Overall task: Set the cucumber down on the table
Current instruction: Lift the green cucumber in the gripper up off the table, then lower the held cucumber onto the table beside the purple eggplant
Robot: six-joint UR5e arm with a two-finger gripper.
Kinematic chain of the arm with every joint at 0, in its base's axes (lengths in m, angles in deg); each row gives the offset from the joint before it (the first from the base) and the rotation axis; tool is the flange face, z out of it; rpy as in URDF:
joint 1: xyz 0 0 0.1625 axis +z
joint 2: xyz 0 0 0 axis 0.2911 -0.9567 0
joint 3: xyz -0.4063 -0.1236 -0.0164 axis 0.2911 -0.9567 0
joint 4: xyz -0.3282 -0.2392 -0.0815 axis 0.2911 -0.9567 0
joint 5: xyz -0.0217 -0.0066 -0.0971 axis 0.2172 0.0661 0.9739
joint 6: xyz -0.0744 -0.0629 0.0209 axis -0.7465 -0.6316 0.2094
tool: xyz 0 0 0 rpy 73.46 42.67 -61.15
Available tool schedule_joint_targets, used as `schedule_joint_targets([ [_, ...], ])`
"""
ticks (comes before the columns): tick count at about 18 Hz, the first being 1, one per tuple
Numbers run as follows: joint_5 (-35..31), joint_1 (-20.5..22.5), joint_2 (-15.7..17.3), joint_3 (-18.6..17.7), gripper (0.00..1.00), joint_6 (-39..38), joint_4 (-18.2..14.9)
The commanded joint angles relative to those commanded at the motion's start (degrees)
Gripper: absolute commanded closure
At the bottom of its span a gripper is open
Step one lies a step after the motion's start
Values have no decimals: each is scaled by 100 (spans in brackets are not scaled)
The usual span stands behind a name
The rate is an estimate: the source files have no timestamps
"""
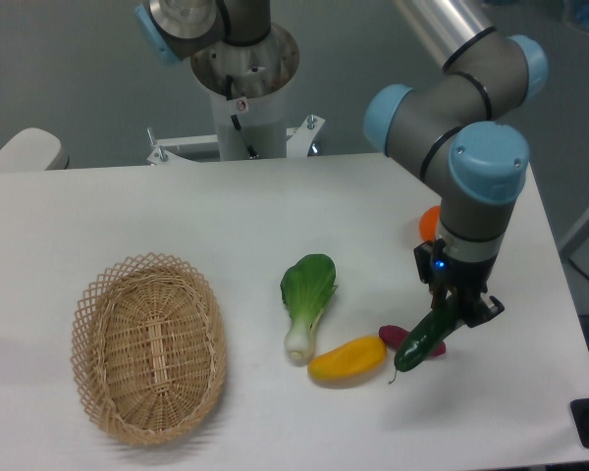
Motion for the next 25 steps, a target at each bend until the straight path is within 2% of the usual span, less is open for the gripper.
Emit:
schedule_joint_targets([
  [7, -9, 141, 18, -616, 93, 300, 114],
  [9, -9, 141, 0, -651, 93, 860, 219],
  [14, -9, 290, -44, -704, 93, 1968, 211],
  [17, -9, 282, -87, -967, 93, 2049, 263],
  [20, -18, 282, -158, -985, 93, 2059, 299],
  [25, -18, 273, -158, -1231, 90, 1988, 343],
])
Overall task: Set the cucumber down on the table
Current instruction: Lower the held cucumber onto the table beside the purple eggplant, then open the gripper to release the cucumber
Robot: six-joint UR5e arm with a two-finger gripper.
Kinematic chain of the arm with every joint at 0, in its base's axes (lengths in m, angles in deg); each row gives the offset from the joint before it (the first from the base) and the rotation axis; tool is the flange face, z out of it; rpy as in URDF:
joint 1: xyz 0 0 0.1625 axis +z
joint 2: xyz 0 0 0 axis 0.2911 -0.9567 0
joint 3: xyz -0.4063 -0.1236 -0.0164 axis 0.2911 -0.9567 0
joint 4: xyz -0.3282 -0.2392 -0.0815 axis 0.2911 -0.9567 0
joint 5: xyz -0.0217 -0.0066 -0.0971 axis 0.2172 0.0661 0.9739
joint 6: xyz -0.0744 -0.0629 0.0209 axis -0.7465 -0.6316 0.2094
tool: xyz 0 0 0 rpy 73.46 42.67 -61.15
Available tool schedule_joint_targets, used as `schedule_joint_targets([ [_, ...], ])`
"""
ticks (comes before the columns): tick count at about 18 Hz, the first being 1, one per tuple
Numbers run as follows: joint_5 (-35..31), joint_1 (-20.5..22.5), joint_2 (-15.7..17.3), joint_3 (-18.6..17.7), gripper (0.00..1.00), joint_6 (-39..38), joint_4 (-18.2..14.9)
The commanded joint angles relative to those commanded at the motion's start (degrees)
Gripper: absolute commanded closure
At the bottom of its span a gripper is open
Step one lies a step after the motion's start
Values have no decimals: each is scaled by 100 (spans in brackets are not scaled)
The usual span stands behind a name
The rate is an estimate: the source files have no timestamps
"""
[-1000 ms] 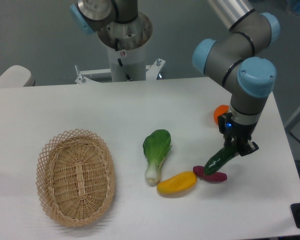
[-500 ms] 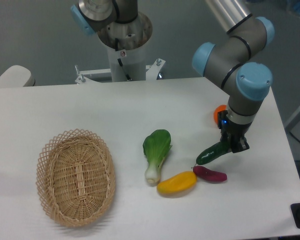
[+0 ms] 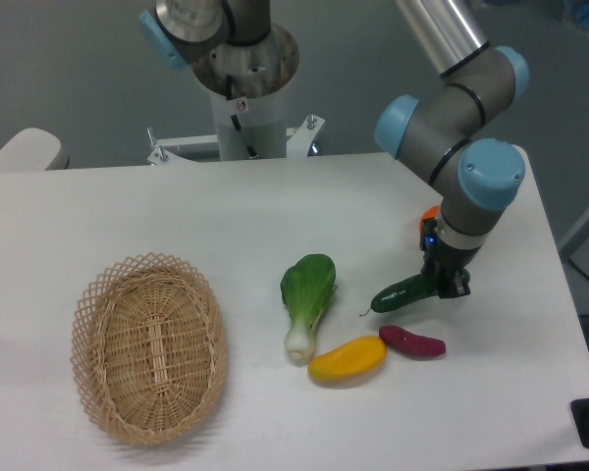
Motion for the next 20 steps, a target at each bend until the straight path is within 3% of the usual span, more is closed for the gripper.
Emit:
schedule_joint_targets([
  [4, 0, 0, -70, 8, 88, -9, 26],
  [6, 9, 0, -79, 35, 68, -17, 18],
  [8, 17, 0, -79, 70, 39, -26, 9],
  [12, 61, 0, -9, 175, 0, -184, 9],
  [16, 70, -105, 149, 404, 0, -719, -62],
  [20, 158, -368, 360, 553, 0, -1808, -53],
])
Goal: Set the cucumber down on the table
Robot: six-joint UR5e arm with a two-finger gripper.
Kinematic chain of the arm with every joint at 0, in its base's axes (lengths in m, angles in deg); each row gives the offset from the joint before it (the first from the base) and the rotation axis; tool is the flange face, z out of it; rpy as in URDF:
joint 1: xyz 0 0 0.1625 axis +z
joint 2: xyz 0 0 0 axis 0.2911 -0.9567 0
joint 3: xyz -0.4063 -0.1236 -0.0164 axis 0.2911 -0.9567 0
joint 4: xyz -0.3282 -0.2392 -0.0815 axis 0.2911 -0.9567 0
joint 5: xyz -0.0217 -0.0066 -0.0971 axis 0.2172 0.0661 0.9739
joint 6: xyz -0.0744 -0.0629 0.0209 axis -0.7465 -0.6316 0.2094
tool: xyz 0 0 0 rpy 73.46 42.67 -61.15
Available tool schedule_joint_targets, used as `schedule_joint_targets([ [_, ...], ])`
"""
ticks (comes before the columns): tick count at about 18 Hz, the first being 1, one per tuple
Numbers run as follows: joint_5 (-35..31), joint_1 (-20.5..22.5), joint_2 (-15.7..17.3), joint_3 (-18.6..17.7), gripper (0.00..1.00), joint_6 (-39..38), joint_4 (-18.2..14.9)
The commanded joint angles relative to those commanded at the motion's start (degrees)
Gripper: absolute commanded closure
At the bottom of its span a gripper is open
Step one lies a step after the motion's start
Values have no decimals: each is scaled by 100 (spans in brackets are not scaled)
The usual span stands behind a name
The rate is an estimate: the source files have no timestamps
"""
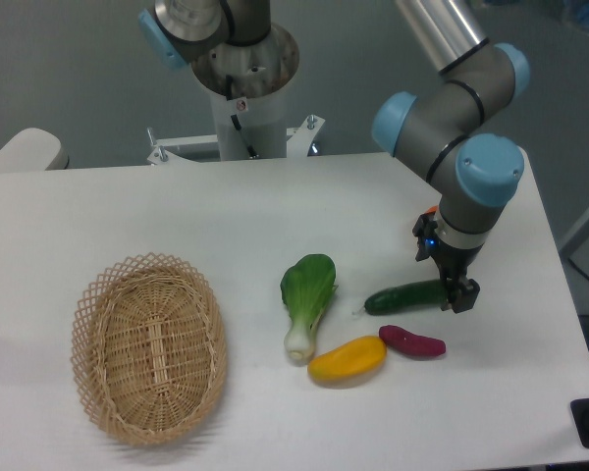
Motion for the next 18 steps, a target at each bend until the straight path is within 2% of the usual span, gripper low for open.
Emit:
schedule_joint_targets([
  [5, 150, -510, 229, 80, 0, -1502, 17],
  [7, 89, -782, 220, 141, 0, -2091, 44],
  [10, -288, -1116, 159, 474, 0, -2883, 27],
  [14, -869, -1740, 150, 493, 0, -2964, 26],
  [18, -817, -1882, 167, 510, 0, -2947, 18],
])
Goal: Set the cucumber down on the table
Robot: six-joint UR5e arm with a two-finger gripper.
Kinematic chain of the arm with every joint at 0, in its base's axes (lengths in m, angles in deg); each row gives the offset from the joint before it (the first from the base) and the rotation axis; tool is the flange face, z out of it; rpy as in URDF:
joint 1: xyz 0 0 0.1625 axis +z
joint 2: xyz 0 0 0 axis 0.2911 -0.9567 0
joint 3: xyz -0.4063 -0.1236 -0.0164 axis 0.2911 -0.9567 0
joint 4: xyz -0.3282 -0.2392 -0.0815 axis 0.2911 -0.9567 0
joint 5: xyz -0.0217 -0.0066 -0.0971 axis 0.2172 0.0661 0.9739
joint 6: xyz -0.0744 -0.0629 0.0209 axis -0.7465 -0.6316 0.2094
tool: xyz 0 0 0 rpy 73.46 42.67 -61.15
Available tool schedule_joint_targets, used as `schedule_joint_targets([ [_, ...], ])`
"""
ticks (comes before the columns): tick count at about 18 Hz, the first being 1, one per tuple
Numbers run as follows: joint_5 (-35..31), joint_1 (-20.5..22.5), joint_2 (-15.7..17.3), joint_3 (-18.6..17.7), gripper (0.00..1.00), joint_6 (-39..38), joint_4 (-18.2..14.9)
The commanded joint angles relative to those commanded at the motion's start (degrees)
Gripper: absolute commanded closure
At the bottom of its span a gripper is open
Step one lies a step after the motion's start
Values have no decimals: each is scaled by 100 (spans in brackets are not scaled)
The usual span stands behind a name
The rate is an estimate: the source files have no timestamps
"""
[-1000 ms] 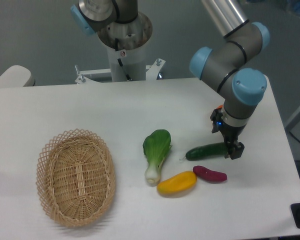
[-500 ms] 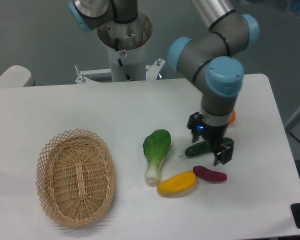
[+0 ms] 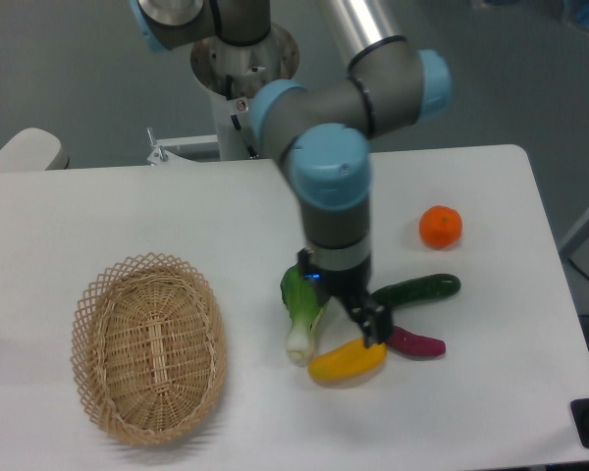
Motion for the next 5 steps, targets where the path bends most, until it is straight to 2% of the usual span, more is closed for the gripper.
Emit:
schedule_joint_targets([
  [5, 44, 0, 26, 9, 0, 35, 9],
])
